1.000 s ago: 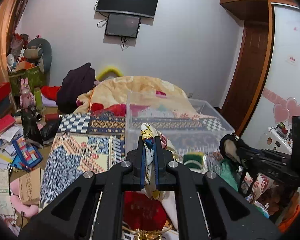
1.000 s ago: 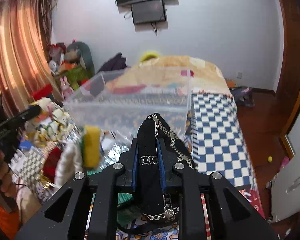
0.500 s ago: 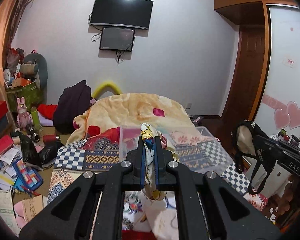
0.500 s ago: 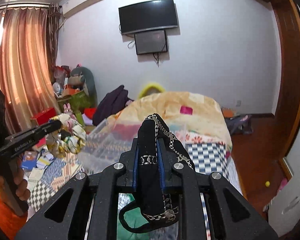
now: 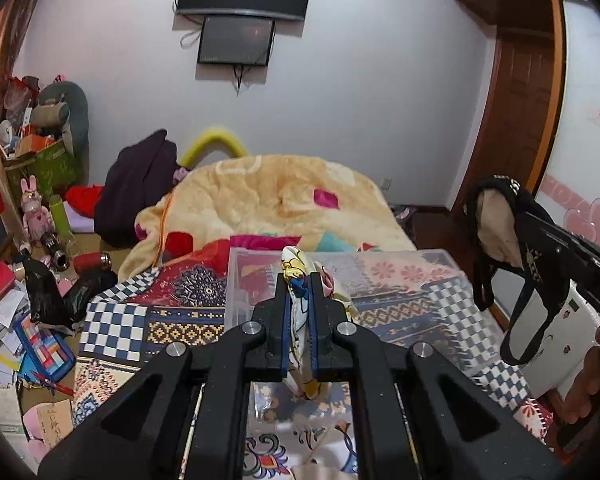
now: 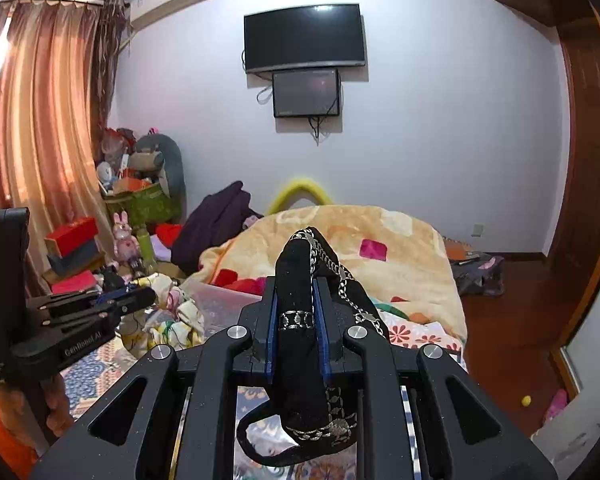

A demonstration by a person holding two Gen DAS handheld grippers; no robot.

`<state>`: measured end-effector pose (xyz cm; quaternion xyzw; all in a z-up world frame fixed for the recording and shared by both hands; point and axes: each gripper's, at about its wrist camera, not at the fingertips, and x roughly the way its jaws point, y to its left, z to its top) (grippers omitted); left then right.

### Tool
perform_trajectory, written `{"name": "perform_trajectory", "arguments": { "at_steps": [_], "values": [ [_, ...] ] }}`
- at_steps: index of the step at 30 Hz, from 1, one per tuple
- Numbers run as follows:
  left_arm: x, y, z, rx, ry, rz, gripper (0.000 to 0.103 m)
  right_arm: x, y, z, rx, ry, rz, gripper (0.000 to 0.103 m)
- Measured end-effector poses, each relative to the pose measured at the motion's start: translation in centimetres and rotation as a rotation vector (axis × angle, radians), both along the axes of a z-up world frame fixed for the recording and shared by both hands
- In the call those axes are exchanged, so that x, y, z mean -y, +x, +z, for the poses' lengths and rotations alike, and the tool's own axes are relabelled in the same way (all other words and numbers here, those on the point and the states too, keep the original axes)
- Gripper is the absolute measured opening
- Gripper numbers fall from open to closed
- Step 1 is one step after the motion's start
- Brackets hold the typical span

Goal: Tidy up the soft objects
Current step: 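Carry both held items over the clear box and open both tools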

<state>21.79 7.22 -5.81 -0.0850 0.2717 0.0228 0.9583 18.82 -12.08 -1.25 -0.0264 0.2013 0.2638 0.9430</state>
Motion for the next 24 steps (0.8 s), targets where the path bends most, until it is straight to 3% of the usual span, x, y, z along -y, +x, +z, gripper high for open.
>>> {"name": "perform_trajectory", "arguments": {
  "at_steps": [6, 18, 20, 24],
  "values": [
    [0.0, 2.4, -2.0, -0.072, -0.01, -0.01, 0.007, -1.8, 2.3, -2.3, -0.056, -0.079, 0.0, 0.015],
    [1.4, 3.7, -4.5, -0.178, 0.045, -0.06, 0.007, -3.9, 4.9, -6.1, -0.264, -0.222, 0.073, 0.018],
    [1.8, 3.5, -4.6, -0.18, 0.07, -0.067, 0.012, -3.8, 4.7, -6.3, -0.288, -0.231, 0.089, 0.019],
    [2.1, 2.5, -4.3, -0.155, 0.089, -0.07, 0.04, -3.5, 4.2, -6.0, -0.307, -0.221, 0.11, 0.024]
  ]
}}
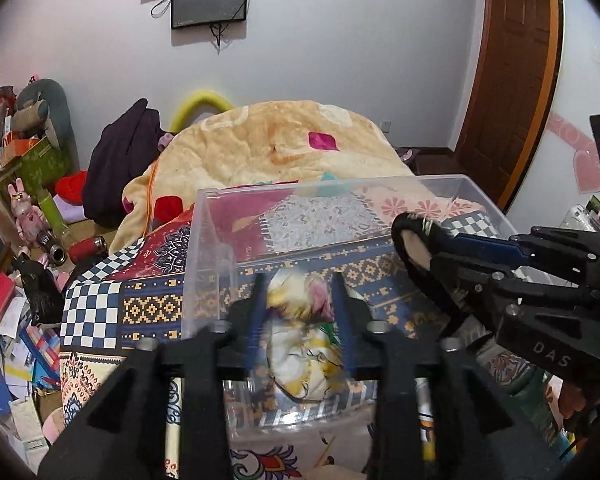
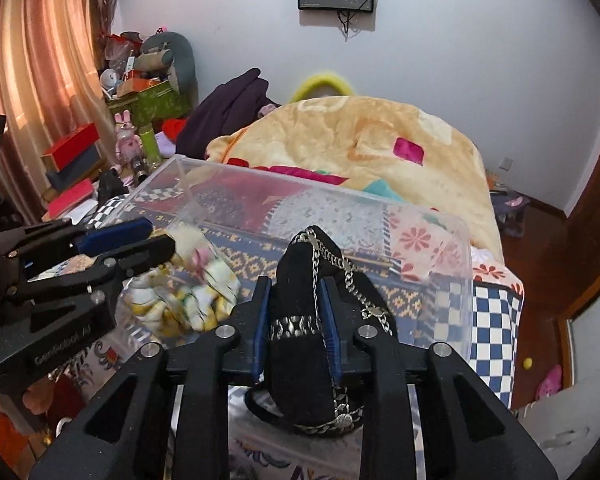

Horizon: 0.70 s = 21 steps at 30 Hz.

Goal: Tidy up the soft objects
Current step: 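Carry both held items over the clear box and open both tools, then grasp the green knitted glove with the right tool while the left grasps the white drawstring bag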

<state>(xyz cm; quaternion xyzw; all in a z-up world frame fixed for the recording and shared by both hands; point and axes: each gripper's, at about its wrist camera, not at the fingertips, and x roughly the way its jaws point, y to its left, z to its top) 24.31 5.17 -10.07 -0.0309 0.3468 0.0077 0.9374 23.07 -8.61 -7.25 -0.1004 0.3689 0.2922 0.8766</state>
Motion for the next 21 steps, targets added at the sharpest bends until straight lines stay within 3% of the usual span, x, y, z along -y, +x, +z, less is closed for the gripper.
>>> {"name": "perform_trajectory", "arguments": {
  "at_steps": [6, 10, 14, 17, 21],
  "values": [
    [-0.3, -2.0, 1.7, 0.043, -0.022, -0.009, 0.043, 1.2, -1.4, 1.5, 0.029, 0.043, 0.0, 0.043],
    [-0.2, -4.2, 3.3, 0.098, -0.02, -0.011, 0.056, 2.5, -2.9, 3.0, 0.072, 0.102, -0.007, 0.052],
    [0.4, -6.9, 4.5, 0.153, -0.015, -0.026, 0.062, 4.0, -4.9, 4.4, 0.117, 0.159, -0.024, 0.057],
    [0.8, -8.6, 4.7, 0.176, -0.02, -0.039, 0.065, 5.0, -6.4, 4.9, 0.149, 0.192, -0.03, 0.068],
    [1.6, -10.9, 4.5, 0.194, -0.036, -0.06, 0.067, 5.6, -8.4, 4.6, 0.197, 0.177, -0.052, 0.069]
  ]
}}
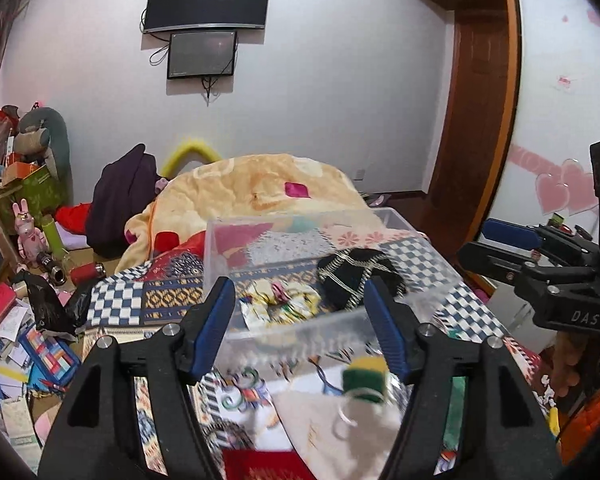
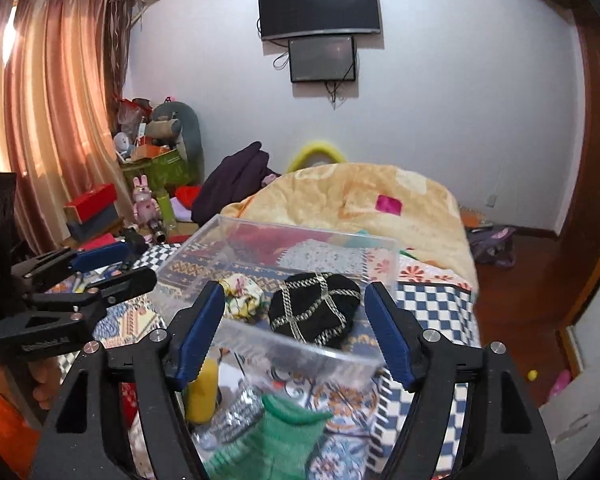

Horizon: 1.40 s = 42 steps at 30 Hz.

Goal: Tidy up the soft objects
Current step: 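Grasp the green knitted glove with the right tool while the left grasps the white drawstring bag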

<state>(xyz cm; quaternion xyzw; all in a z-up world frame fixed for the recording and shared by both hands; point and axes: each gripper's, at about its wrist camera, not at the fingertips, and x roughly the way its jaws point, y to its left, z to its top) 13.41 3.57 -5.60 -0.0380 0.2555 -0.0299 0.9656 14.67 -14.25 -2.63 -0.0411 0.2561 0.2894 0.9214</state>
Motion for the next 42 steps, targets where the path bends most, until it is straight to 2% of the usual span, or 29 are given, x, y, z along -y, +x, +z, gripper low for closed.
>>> {"name": "perform_trajectory", "arguments": {
  "at_steps": [9, 14, 17, 26, 28, 30, 32, 34, 38, 42],
  "values": [
    [2.2, -3.3, -2.3, -0.012, 0.01, -0.081, 0.075, 0.8, -2.0, -3.0, -0.072, 0.004, 0.005, 0.07],
    [2.9, -3.8, -4.3, -0.06, -0.009, -0.102, 0.075, 0.8, -3.0, -4.7, -0.105, -0.016, -0.003, 0.07],
    [3.1, -4.0, -5.6, -0.095, -0.032, -0.098, 0.075, 0.6, -3.4, -6.0, -0.146, -0.023, -0.002, 0.07],
    [3.4, -4.5, -8.2, -0.146, -0.064, -0.068, 0.074, 0.7, -4.6, -8.8, -0.196, -0.066, -0.028, 0.07],
    [3.5, -4.5, -8.5, -0.148, -0.059, -0.069, 0.063, 0.9, -4.8, -9.1, -0.204, -0.063, -0.022, 0.07],
    [3.7, -4.5, -8.5, -0.148, -0.051, -0.076, 0.057, 1.0, -4.9, -9.1, -0.202, -0.067, -0.016, 0.07],
    [3.7, -4.4, -8.7, -0.153, -0.056, -0.088, 0.05, 1.1, -5.1, -9.1, -0.204, -0.057, -0.006, 0.062],
    [3.9, -4.4, -8.9, -0.161, -0.052, -0.101, 0.039, 1.1, -5.1, -9.2, -0.214, -0.052, 0.009, 0.05],
    [4.0, -4.4, -9.0, -0.158, -0.055, -0.108, 0.032, 1.2, -5.2, -9.2, -0.218, -0.055, 0.008, 0.044],
    [3.6, -4.6, -8.7, -0.147, -0.067, -0.101, 0.019, 1.3, -5.0, -9.1, -0.228, -0.043, 0.005, 0.023]
  ]
}}
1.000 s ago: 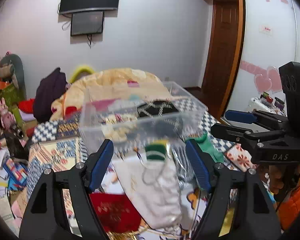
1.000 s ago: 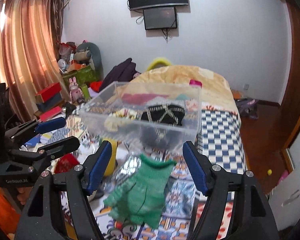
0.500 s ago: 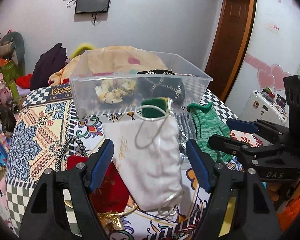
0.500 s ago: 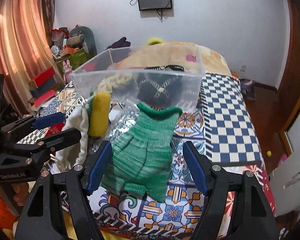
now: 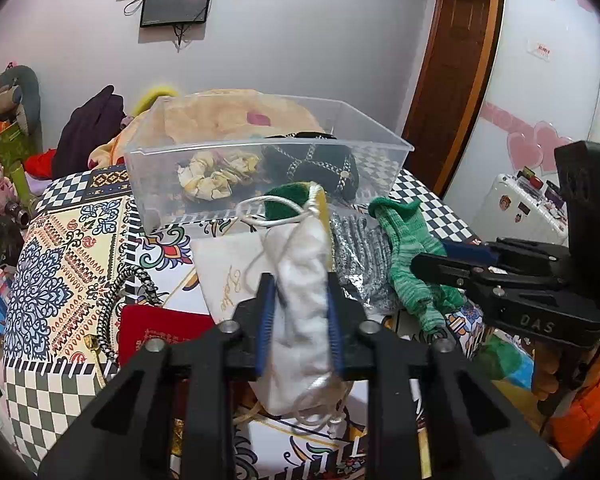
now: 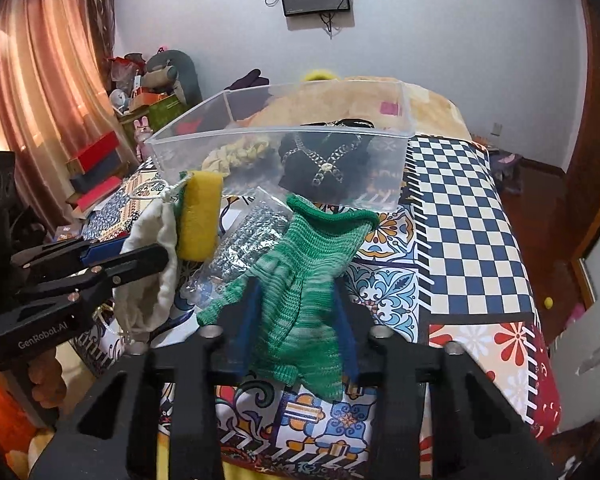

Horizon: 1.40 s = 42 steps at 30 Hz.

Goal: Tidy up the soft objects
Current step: 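Grasp the green knitted glove with the right tool while the left grasps the white drawstring bag, then lift both held items over the clear box and release them inside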

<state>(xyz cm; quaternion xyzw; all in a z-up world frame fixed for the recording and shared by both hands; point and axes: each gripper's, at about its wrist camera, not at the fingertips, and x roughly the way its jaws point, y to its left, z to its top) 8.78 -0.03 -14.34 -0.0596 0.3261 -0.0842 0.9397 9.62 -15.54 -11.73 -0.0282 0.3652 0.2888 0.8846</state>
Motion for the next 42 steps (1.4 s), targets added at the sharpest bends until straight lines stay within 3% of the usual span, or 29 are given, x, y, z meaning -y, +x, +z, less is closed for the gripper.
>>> {"name": "perform_trajectory", "arguments": {
  "at_steps": [4, 12, 24, 33, 42],
  "values": [
    [-0.5, -0.3, 0.4, 0.015, -0.013, 0.014, 0.013, 0.4, -0.1, 0.1, 0.009, 0.006, -0.015, 0.013],
    [-1.2, -1.3, 2.0, 0.069, -0.024, 0.039, 0.012, 1.1, -0.5, 1.1, 0.04, 0.03, -0.038, 0.011],
    [-3.1, -1.5, 6.2, 0.184, -0.035, 0.086, 0.012, 1.4, -0.1, 5.7, 0.157, 0.078, -0.051, 0.011],
    [-4.1, 0.6, 9.5, 0.265, 0.011, 0.131, 0.012, 0.4, 2.6, 9.0, 0.247, 0.124, -0.075, 0.011],
    [-4.3, 4.4, 11.5, 0.302, 0.04, 0.147, 0.012, -1.3, 5.1, 10.1, 0.282, 0.126, -0.069, 0.011]
  ]
}}
